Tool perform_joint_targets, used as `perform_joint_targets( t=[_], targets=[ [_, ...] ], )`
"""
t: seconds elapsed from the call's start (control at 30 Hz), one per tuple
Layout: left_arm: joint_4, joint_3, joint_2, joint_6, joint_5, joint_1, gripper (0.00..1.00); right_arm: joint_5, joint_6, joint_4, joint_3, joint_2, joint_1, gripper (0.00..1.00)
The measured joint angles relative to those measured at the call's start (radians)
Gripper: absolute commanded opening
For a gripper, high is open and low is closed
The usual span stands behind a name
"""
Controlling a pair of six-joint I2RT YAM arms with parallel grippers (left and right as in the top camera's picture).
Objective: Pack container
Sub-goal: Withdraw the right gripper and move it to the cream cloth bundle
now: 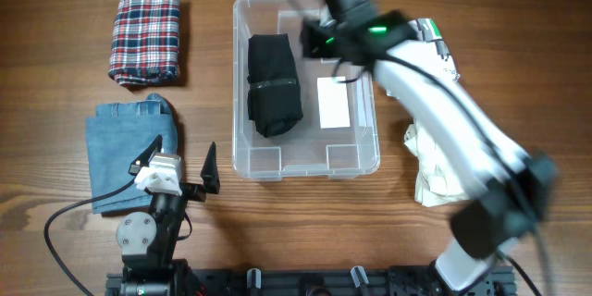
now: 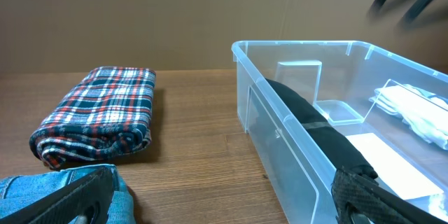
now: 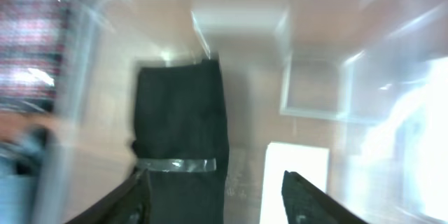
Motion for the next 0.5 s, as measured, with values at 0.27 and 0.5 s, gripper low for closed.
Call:
perform_joint_targets(
  t=[0.27, 0.5],
  targets=[
    [0.000, 0.000, 0.001, 0.000, 0.000, 0.000, 1.00, 0.104, -0.008, -0.294, 0.040, -0.322, -0.177, 0.74],
    [0.000, 0.000, 0.001, 0.000, 0.000, 0.000, 1.00, 0.135, -0.009, -0.582, 0.038, -0.403, -0.364, 0.76]
  ],
)
